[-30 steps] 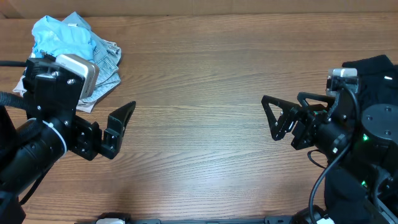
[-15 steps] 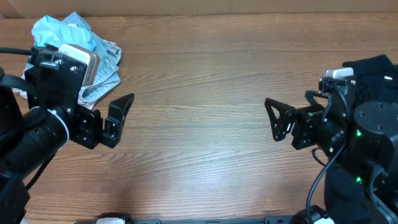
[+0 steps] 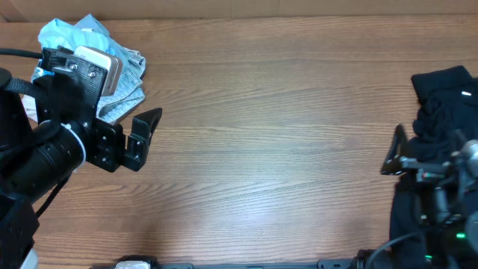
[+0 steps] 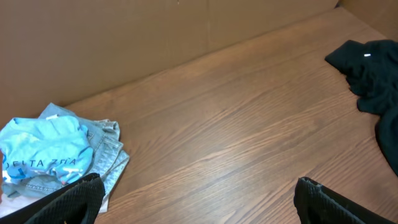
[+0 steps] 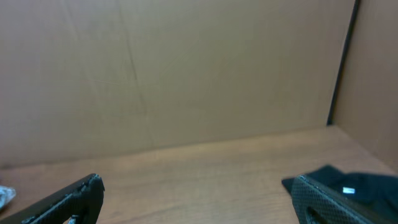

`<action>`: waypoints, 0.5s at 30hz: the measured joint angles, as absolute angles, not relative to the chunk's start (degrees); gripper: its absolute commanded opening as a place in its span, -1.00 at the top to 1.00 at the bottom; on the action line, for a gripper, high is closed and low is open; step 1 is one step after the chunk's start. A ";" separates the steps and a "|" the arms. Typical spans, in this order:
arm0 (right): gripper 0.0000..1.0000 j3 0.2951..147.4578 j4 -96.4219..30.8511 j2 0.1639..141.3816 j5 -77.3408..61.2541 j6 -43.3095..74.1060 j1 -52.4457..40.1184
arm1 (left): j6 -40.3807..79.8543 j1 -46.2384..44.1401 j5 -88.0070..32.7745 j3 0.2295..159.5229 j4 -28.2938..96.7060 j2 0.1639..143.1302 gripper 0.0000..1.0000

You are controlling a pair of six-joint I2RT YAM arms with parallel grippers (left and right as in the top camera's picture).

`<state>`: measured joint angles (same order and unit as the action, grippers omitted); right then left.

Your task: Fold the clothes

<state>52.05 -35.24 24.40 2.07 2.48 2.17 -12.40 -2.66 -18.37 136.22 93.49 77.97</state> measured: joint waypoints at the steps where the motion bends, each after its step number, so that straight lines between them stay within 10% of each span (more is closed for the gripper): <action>1: -1.00 48.10 -32.97 22.39 1.23 2.37 2.44 | -12.40 -2.66 -18.37 136.22 93.47 77.97 -0.99; 15: -1.00 5.63 -3.03 0.95 -12.47 1.83 2.63 | -12.40 -2.66 -18.17 136.22 93.47 78.04 -1.00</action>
<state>5.63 -3.03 0.95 -12.47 1.83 2.63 -12.40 -2.66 -18.17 136.22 93.47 78.04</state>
